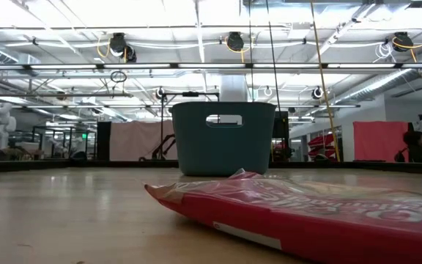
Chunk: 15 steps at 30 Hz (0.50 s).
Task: Sort popcorn bags into baskets
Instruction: Put the red popcorn bag into the blue bin
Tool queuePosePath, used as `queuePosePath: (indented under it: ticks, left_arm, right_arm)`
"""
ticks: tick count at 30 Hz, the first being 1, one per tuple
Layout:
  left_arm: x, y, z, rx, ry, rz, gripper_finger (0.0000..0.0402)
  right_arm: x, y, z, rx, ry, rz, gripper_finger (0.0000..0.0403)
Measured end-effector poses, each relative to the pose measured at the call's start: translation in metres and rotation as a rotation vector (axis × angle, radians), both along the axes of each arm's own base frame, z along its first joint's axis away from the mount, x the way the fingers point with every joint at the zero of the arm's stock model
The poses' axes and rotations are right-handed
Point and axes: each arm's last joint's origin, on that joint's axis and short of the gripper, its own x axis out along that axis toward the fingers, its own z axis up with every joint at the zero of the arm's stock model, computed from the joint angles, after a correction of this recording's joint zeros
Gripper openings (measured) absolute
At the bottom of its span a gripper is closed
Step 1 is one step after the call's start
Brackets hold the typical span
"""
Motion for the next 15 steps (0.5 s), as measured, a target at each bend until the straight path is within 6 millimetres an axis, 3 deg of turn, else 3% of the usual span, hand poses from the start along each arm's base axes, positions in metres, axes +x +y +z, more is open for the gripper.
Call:
queuePosePath:
  ticks: [15]
  left_arm:
    - [-0.001,0.015,0.005,-0.002,-0.053,-0.151,0.0000]
  right_arm:
    - [0.010,-0.021,-0.003,0.002,0.043,0.071,0.0152]
